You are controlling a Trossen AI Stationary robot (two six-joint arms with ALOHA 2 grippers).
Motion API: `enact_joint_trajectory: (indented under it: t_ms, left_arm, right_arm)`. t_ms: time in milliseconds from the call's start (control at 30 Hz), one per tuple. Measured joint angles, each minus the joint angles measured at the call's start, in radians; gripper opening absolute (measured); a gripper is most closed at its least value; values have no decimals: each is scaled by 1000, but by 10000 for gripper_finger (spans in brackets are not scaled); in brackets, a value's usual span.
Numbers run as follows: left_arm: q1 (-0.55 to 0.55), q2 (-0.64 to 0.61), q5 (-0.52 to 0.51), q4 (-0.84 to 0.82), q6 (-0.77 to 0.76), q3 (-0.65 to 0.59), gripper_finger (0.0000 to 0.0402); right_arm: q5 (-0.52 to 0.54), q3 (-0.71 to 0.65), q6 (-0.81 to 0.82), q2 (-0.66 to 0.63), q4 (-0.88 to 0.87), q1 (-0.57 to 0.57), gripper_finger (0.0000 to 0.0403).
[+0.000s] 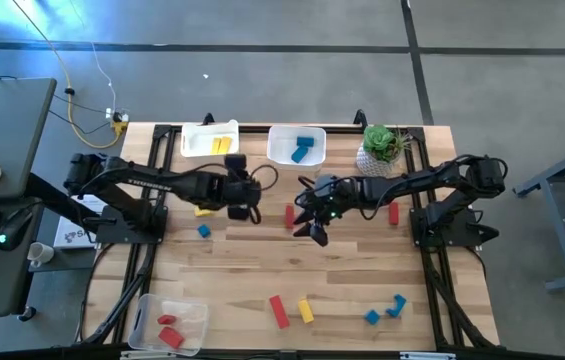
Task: Sort & place blocks by color
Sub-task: Put the yellow block into the left white bin
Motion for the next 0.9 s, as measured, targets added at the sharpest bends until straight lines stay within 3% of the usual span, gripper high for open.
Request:
enact_joint_trajectory:
  t_ms: [467, 900]
  left_arm:
    - [295, 0, -11, -50, 4, 0, 111]
    - [572, -1, 232, -55, 11, 1, 112]
  right_arm:
    - [133, 0, 78, 0, -149, 116, 202]
    - [142, 0, 280, 0, -180, 220, 202]
